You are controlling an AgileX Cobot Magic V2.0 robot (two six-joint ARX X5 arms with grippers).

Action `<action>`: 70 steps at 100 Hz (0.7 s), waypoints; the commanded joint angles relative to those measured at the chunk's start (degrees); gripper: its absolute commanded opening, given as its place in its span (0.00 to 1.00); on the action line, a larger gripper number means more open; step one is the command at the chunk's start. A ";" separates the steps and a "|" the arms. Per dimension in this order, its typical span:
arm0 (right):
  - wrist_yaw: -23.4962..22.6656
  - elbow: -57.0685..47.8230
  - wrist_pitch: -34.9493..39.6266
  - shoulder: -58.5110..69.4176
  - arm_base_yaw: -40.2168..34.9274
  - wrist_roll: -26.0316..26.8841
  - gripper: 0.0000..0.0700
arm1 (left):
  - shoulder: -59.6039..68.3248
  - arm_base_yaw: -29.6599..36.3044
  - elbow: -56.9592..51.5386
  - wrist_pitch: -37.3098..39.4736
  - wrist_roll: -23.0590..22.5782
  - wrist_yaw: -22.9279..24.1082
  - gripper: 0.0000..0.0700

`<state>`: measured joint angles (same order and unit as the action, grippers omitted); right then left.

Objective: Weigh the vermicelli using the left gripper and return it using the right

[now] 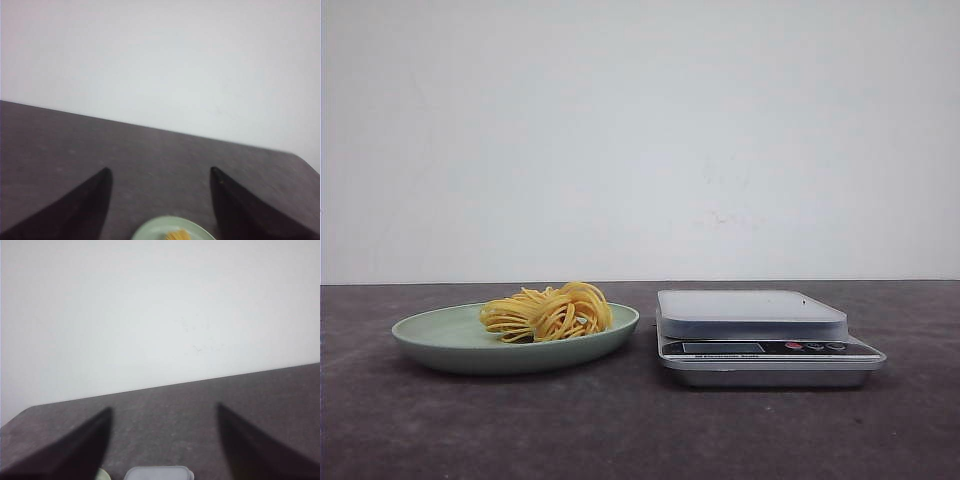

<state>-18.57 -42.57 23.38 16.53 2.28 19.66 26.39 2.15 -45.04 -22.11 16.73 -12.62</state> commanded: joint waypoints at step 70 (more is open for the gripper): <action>-2.49 -9.75 7.89 12.22 -0.26 -6.19 0.75 | 50.77 23.04 -13.51 3.74 9.73 7.78 0.56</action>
<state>-20.91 -51.33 31.29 28.23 2.26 14.81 73.56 23.94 -56.38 -19.03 24.77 -5.74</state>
